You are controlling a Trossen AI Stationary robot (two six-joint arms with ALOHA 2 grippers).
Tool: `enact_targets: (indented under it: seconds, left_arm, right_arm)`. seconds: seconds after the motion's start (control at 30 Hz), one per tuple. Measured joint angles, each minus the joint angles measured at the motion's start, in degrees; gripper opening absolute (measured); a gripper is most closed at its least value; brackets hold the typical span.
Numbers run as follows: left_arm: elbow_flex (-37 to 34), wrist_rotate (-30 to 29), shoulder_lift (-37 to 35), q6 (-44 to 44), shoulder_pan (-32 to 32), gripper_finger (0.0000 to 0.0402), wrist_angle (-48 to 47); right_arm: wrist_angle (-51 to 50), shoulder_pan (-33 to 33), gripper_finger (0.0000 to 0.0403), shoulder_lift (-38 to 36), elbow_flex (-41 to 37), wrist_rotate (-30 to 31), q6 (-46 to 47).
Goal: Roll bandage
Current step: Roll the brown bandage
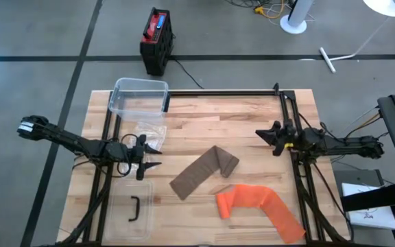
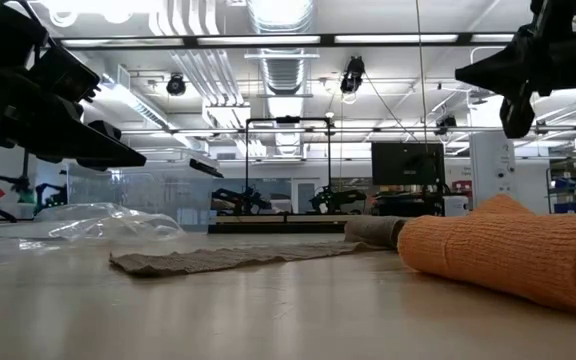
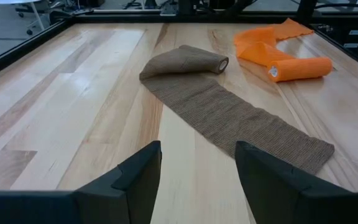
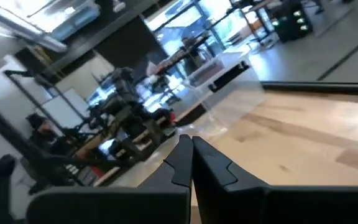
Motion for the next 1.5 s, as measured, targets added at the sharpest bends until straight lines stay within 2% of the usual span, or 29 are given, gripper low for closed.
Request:
enact_targets:
  seconds: [0.13,0.2,0.37,0.57,0.77,0.9,1.07,1.27,1.5]
  left_arm:
    - [0.0,0.01,0.0,0.0,-0.01,0.0199,0.02]
    - [0.0,-0.01,0.0,0.0,0.01,0.0199,0.02]
    - [0.0,0.01,0.0,0.0,0.0,0.0199,0.01]
    - [0.0,0.0,0.0,0.0,-0.01,0.0199,0.02]
    - [0.0,0.0,0.0,0.0,-0.01,0.0199,0.02]
    - [0.02,-0.01,0.0,0.0,0.0,0.0199,0.03]
    - [0.02,0.0,0.0,0.0,-0.01,0.0199,0.02]
    - [0.02,0.01,0.0,0.0,0.01,0.0199,0.02]
    - [0.02,-0.01,0.0,0.0,-0.01,0.0199,0.02]
  right_arm:
    - [0.73,-0.05,0.0,1.36,0.0,8.67,6.27]
    - [3.75,0.07,0.0,3.76,0.0,7.36,6.9]
    - [17.6,1.24,0.0,14.21,0.0,-1.22,3.87]
    - [25.2,3.42,0.0,27.77,0.0,-1.5,2.89]
    - [30.04,4.99,0.0004,37.69,0.26,0.79,1.71]
    - [30.13,6.56,0.0031,42.04,3.23,1.58,-0.31]
    - [27.6,9.35,0.0082,46.83,8.82,1.47,-3.55]
    - [15.57,12.76,0.0132,51.31,17.04,1.49,-5.42]
    - [1.34,17.34,0.0163,56.73,25.43,1.91,-3.14]
